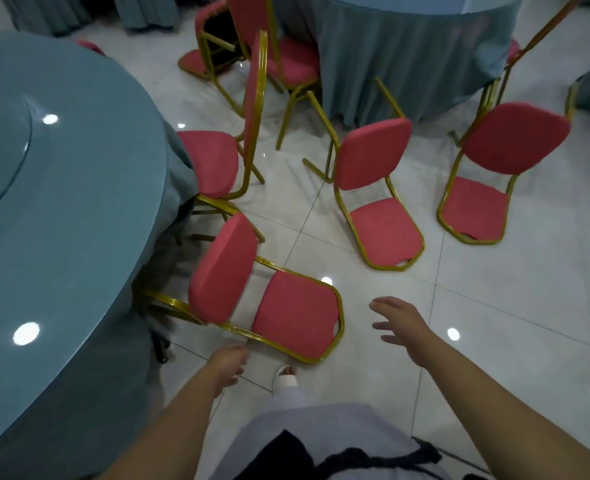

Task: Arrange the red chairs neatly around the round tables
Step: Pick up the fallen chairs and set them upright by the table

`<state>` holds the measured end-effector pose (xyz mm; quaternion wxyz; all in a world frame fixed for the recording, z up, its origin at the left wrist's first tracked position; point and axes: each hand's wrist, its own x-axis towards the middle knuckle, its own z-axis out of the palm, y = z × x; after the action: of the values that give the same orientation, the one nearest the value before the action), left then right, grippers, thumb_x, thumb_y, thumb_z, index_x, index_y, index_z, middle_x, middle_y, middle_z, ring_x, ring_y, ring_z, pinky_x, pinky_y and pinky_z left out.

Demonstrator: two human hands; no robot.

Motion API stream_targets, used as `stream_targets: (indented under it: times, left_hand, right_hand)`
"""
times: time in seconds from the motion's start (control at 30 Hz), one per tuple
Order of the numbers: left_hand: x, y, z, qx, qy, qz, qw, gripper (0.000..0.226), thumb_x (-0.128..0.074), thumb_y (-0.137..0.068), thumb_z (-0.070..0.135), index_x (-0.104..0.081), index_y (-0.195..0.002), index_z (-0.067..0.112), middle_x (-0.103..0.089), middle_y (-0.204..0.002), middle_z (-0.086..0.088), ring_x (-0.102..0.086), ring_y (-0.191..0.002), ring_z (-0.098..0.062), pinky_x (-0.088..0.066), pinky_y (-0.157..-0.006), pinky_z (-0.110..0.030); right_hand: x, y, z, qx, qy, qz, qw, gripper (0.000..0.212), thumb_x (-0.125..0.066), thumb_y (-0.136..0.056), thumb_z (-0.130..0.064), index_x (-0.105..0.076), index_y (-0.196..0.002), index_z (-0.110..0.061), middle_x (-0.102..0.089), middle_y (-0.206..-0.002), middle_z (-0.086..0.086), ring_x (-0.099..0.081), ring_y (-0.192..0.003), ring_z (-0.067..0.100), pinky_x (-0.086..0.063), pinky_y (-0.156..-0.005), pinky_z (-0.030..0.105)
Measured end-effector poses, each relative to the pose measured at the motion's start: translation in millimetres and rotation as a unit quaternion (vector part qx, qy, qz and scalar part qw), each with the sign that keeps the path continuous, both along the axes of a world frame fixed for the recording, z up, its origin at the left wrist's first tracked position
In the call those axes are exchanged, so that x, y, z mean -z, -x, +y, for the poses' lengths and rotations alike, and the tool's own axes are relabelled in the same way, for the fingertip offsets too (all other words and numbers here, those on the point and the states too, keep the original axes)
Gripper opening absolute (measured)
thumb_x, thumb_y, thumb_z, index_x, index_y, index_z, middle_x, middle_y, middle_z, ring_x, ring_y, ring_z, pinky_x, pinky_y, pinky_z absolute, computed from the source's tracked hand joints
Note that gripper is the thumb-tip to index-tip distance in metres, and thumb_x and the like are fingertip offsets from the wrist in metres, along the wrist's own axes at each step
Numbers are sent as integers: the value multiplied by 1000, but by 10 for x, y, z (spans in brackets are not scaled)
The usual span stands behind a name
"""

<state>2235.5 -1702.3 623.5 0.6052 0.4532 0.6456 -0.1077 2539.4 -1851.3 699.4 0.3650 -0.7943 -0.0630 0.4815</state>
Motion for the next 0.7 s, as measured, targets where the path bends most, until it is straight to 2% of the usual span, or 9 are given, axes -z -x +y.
stream_targets:
  times: [0.1, 0.27, 0.37, 0.43, 0.53, 0.63, 0.7]
  left_hand:
    - [57, -178, 192, -32, 16, 3, 999, 17, -54, -96, 14, -61, -112, 12, -56, -96, -10, -49, -85, -23, -41, -74, -28]
    - [90, -371, 345, -120, 22, 35, 992, 8, -56, -96, 15, -59, -103, 11, -58, -100, -12, -50, -85, -24, -41, -72, -29]
    - [168, -515, 305, -188, 18, 50, 981, 9, -57, -94, 13, -61, -102, 11, -58, -97, -11, -50, -82, -24, -40, -70, -28]
    - [235, -647, 213, -251, 15, 50, 967, 12, -58, -95, 13, -62, -106, 11, -59, -97, -12, -51, -81, -24, -40, -69, -28]
    - [306, -974, -87, -371, -14, 55, 927, 12, -58, -95, 15, -62, -106, 14, -62, -98, -12, -55, -82, -26, -43, -72, -31]
    - [356, -1501, -571, -508, -10, 59, 859, 7, -59, -93, 10, -64, -96, 13, -62, -84, -10, -55, -71, -24, -43, -65, -29]
    - [369, -1930, -941, -567, 3, 64, 821, 8, -60, -91, 7, -65, -94, 13, -62, -83, -12, -54, -69, -24, -44, -62, -29]
  right_hand:
    - [26, -257, 354, -33, 4, 13, 999, 30, -73, -88, -32, -64, -116, -24, -67, -113, 0, -67, -101, 23, -53, -75, 35]
    - [228, -656, 866, -80, 20, 17, 996, 24, -69, -91, -31, -66, -112, -20, -68, -112, 3, -68, -98, 24, -52, -75, 37]
    - [415, -922, 1208, -164, 29, 9, 986, 21, -69, -90, -28, -66, -109, -19, -68, -108, 4, -67, -96, 24, -52, -77, 37]
    - [577, -1130, 1430, -235, 33, 8, 971, 26, -69, -89, -27, -64, -114, -19, -66, -107, 1, -66, -98, 22, -51, -77, 35]
    - [821, -1494, 1746, -352, 36, 14, 935, 32, -67, -90, -27, -61, -121, -21, -64, -105, -4, -64, -96, 15, -47, -70, 27]
    - [1047, -1914, 2027, -456, 61, 13, 888, 31, -67, -90, -24, -60, -120, -21, -63, -99, -7, -61, -87, 10, -44, -62, 24]
    - [1139, -2170, 2164, -495, 78, -2, 865, 31, -68, -88, -26, -61, -118, -22, -61, -94, -8, -58, -80, 9, -41, -59, 24]
